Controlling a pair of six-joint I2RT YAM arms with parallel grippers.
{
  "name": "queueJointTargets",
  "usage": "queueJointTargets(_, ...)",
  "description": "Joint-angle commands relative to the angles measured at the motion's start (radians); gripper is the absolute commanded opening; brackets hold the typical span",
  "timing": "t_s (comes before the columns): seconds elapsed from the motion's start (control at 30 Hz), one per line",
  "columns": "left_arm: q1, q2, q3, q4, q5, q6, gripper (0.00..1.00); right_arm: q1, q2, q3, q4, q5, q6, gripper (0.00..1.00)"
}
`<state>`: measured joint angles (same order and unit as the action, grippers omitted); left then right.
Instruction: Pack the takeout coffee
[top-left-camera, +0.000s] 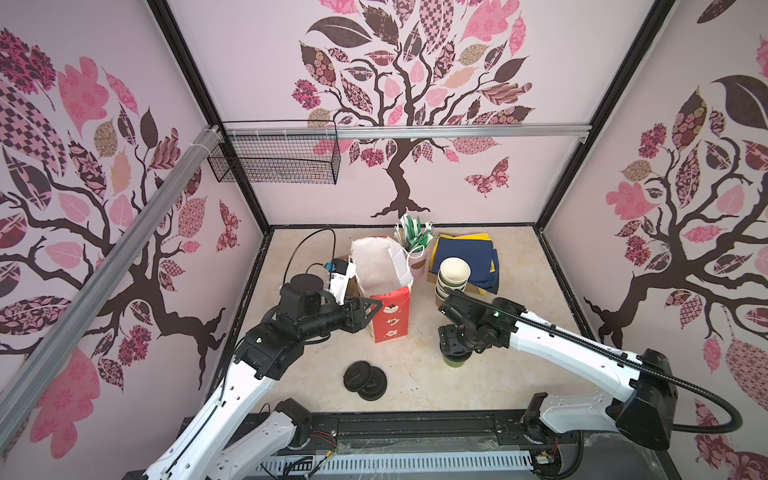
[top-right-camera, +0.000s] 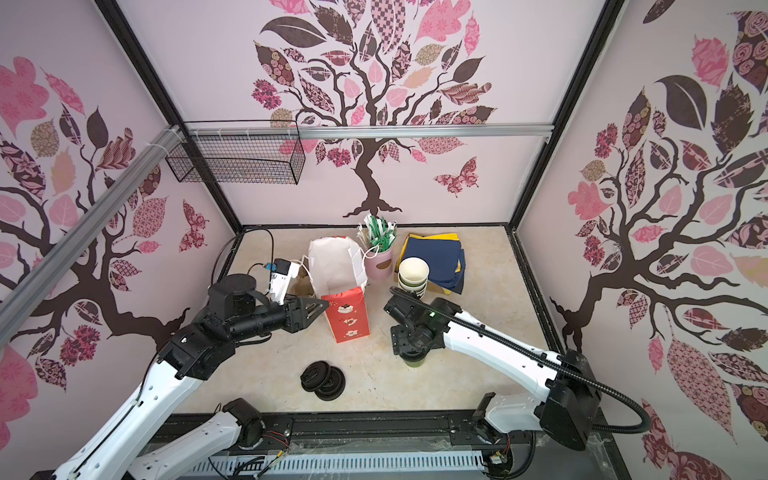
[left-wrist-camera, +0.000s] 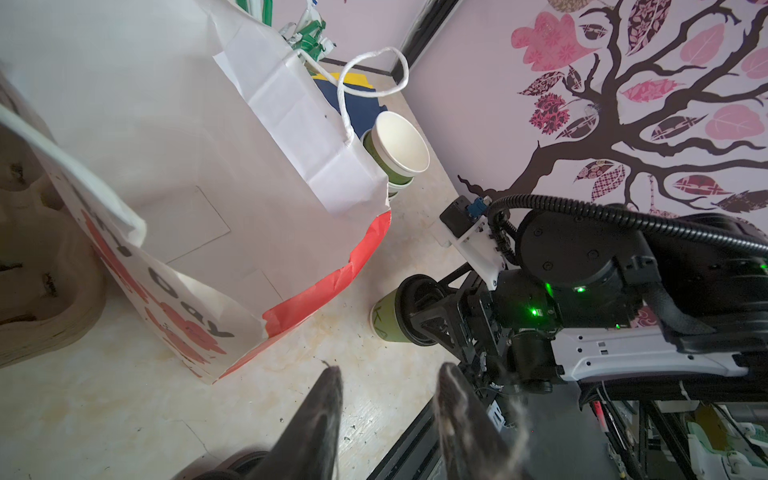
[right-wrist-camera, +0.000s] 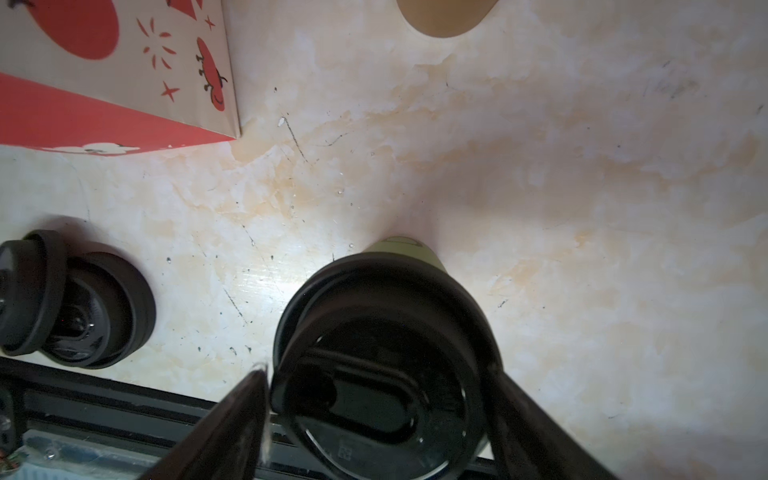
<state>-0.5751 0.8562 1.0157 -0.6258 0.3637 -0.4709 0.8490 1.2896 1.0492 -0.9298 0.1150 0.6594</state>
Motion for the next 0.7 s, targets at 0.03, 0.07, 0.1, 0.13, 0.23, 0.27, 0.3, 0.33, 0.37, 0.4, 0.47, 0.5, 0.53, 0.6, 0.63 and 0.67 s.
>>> queueJointTargets(0.03,-0.098,0.033,0.034,0.024,-0.050,0.055,0.41,-0.045,-0.066,-0.025,0.017,-0.090,0.040,0.84)
queueJointTargets(0.07,-0.123,0.043,0.036,0.025,-0.064,0.060,0.41,-0.052,-0.073,-0.027,0.018,-0.096,0.044,0.84)
queueJointTargets(0.1,-0.152,0.056,0.038,0.028,-0.081,0.065,0.40,-0.063,-0.081,-0.030,0.021,-0.104,0.047,0.83)
queueJointTargets(0.13,-0.183,0.069,0.041,0.032,-0.101,0.071,0.40,-0.075,-0.089,-0.033,0.023,-0.117,0.050,0.84)
queueJointTargets(0.23,-0.258,0.101,0.037,0.055,-0.152,0.087,0.39,-0.108,-0.112,-0.047,0.040,-0.165,0.058,0.84)
queueJointTargets(0.27,-0.274,0.109,0.034,0.063,-0.162,0.090,0.38,-0.117,-0.119,-0.053,0.045,-0.176,0.061,0.84)
queueJointTargets(0.3,-0.287,0.120,0.029,0.075,-0.168,0.092,0.38,-0.127,-0.128,-0.059,0.051,-0.193,0.065,0.84)
queueJointTargets(0.33,-0.294,0.127,0.026,0.087,-0.167,0.091,0.37,-0.132,-0.133,-0.065,0.054,-0.203,0.067,0.84)
queueJointTargets(0.37,-0.296,0.133,0.021,0.096,-0.164,0.088,0.37,-0.137,-0.138,-0.067,0.056,-0.210,0.070,0.84)
queueJointTargets(0.4,-0.298,0.137,0.016,0.106,-0.161,0.086,0.36,-0.141,-0.142,-0.071,0.058,-0.218,0.072,0.84)
queueJointTargets(0.47,-0.298,0.142,0.007,0.122,-0.160,0.087,0.36,-0.145,-0.150,-0.076,0.060,-0.222,0.078,0.84)
queueJointTargets(0.5,-0.298,0.140,0.002,0.128,-0.161,0.091,0.36,-0.148,-0.154,-0.079,0.061,-0.222,0.081,0.84)
queueJointTargets(0.53,-0.298,0.142,0.001,0.129,-0.161,0.096,0.35,-0.149,-0.159,-0.078,0.062,-0.221,0.083,0.83)
queueJointTargets(0.6,-0.299,0.142,0.000,0.125,-0.163,0.104,0.35,-0.151,-0.165,-0.069,0.055,-0.208,0.087,0.83)
queueJointTargets(0.63,-0.299,0.142,0.000,0.125,-0.167,0.107,0.35,-0.153,-0.169,-0.061,0.049,-0.196,0.088,0.83)
queueJointTargets(0.67,-0.299,0.141,0.001,0.125,-0.169,0.109,0.35,-0.154,-0.171,-0.050,0.040,-0.183,0.089,0.82)
